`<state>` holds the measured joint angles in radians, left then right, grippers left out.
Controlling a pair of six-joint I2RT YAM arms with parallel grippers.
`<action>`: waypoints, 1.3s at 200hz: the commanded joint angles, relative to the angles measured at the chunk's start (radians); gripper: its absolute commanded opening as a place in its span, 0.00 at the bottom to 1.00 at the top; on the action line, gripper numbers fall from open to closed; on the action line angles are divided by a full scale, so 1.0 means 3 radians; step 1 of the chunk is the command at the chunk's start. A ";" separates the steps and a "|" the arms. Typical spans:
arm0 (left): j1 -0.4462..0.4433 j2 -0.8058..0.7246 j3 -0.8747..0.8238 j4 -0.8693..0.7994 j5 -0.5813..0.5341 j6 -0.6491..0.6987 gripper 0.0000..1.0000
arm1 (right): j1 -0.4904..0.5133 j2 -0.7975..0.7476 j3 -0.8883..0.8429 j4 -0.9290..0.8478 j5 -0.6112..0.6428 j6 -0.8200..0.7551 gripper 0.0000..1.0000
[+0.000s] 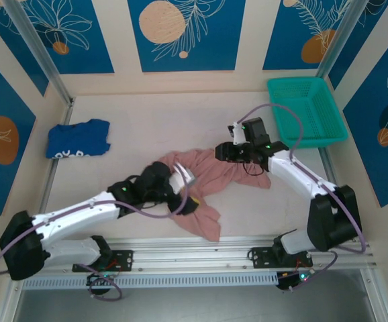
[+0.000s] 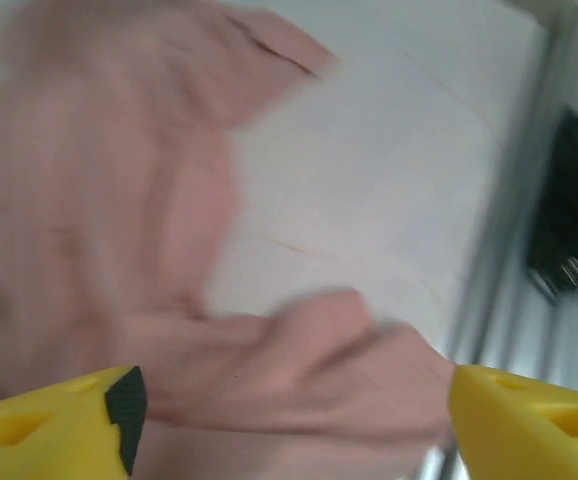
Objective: Fold the inside-out t-shirt
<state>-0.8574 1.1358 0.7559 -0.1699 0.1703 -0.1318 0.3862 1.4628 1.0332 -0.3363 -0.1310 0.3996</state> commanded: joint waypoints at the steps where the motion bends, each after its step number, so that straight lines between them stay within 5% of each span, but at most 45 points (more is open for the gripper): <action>1: 0.0657 0.0109 0.0002 -0.0317 -0.0707 -0.0881 0.82 | 0.0162 0.0339 0.0352 0.0110 0.0413 -0.0267 0.47; 29: 0.1371 0.0660 0.0062 -0.0302 -0.0124 -0.1335 0.83 | 0.0273 0.0898 0.0760 -0.0036 0.0722 -0.0571 0.57; 84: 0.1525 0.1423 0.0441 -0.0136 -0.0225 -0.1293 0.84 | 0.0490 0.1776 0.1461 -0.0254 0.0677 -0.0998 0.69; 113: 0.1518 0.1777 0.0538 0.0043 0.0009 -0.1334 0.76 | 0.0511 0.2114 0.1688 -0.0430 0.0478 -0.0888 0.69; 129: 0.1510 0.1909 0.0543 0.0126 0.0056 -0.1362 0.67 | 0.0512 0.2177 0.1700 -0.0385 0.0408 -0.0837 0.61; 147: 0.1511 0.1999 0.0579 0.0208 0.0045 -0.1371 0.56 | 0.0485 0.2200 0.1782 -0.0345 0.0379 -0.0806 0.37; 172: 0.1521 0.2106 0.0799 0.0223 -0.0012 -0.1236 0.16 | 0.0389 0.2108 0.1968 -0.0286 0.0323 -0.0776 0.11; 188: 0.1528 0.2085 0.1059 0.0165 -0.0097 -0.1091 0.00 | 0.0295 0.1963 0.2153 -0.0249 0.0276 -0.0780 0.00; 228: 0.1546 0.1393 0.1789 -0.0144 -0.0238 -0.0701 0.00 | 0.0088 0.1206 0.2501 -0.0225 0.0134 -0.0840 0.00; 260: 0.1438 0.0643 0.1515 -0.0006 0.0076 -0.0719 0.00 | 0.0200 0.0345 0.1938 -0.0109 0.0196 -0.0949 0.00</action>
<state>-0.4065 1.5005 1.2552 -0.1829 0.1295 -0.3836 0.4007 1.7885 1.7092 -0.4194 -0.0433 0.1570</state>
